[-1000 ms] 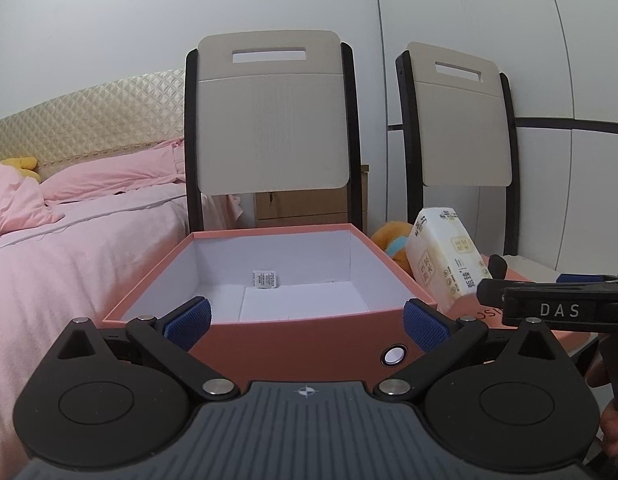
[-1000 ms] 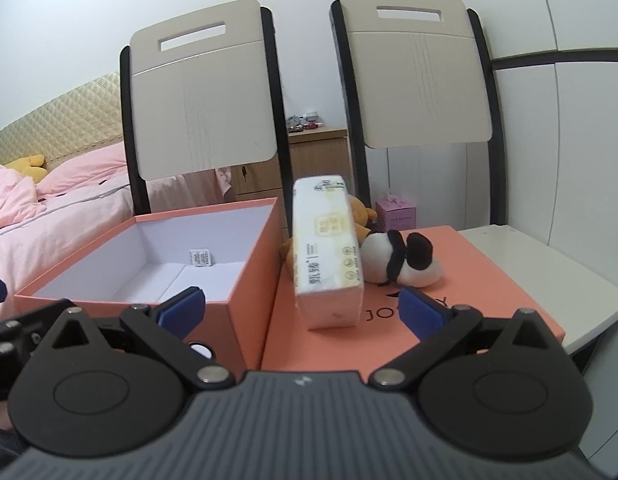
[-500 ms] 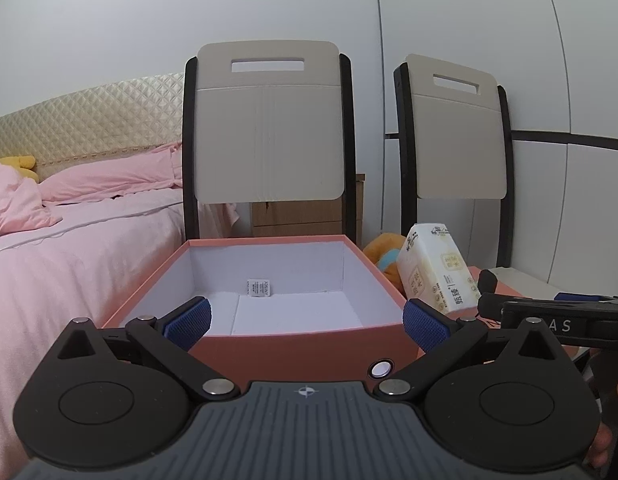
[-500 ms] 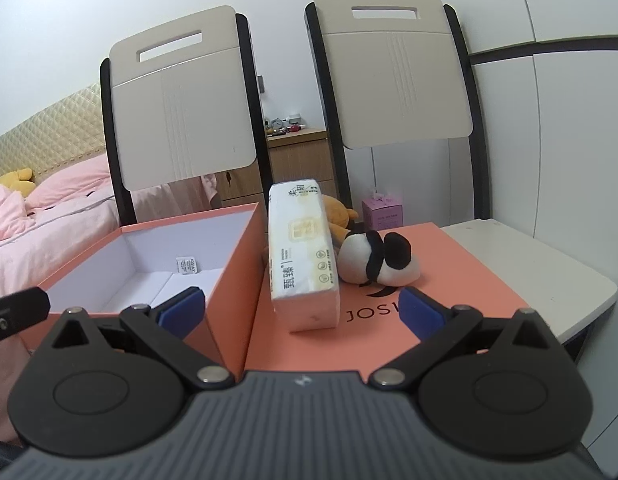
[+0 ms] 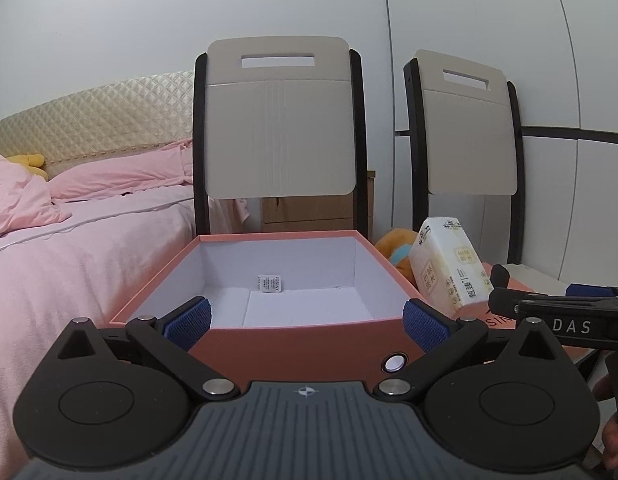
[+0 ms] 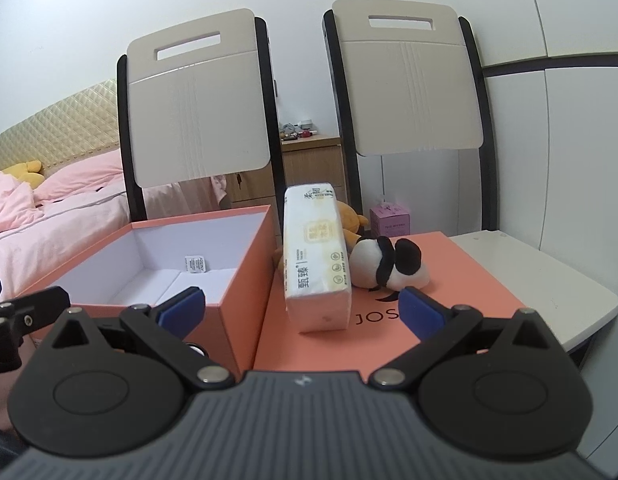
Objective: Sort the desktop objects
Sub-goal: 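Move the left tool toward the white tissue pack on the pink lid, then grasp the white tissue pack with the left tool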
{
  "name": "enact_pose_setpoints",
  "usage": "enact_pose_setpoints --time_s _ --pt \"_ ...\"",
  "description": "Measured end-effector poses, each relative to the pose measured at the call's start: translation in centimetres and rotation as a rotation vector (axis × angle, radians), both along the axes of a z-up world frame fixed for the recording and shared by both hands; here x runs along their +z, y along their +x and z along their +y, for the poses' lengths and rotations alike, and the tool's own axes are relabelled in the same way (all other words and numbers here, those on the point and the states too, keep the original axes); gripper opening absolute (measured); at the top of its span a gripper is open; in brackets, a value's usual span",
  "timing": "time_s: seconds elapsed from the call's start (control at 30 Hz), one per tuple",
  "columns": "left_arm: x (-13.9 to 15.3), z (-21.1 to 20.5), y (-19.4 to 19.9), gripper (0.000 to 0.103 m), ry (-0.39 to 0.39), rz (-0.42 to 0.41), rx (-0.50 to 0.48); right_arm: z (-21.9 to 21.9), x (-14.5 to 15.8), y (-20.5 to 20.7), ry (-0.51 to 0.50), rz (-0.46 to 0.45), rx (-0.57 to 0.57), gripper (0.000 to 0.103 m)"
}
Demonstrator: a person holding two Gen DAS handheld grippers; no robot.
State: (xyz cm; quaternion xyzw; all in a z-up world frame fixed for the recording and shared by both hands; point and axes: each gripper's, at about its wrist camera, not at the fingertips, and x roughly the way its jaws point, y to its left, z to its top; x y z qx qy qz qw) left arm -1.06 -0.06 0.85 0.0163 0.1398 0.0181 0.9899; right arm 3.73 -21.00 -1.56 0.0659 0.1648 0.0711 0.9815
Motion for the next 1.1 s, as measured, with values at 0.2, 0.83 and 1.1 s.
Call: enact_pose_setpoints --time_s 0.2,0.83,1.1 --pt "-0.3 0.1 0.1 0.103 0.003 0.002 0.013 -0.1 0.1 -0.2 0.012 -0.013 0.004 0.103" --pt "-1.4 0.6 -0.1 0.103 -0.027 -0.072 0.042 -0.4 0.5 -1.2 0.010 -0.050 -0.015 0.103" --pt "-2.9 -2.6 0.3 0.103 0.022 -0.095 -0.044 -3.1 1.1 -2.5 -0.007 -0.088 -0.136 0.103"
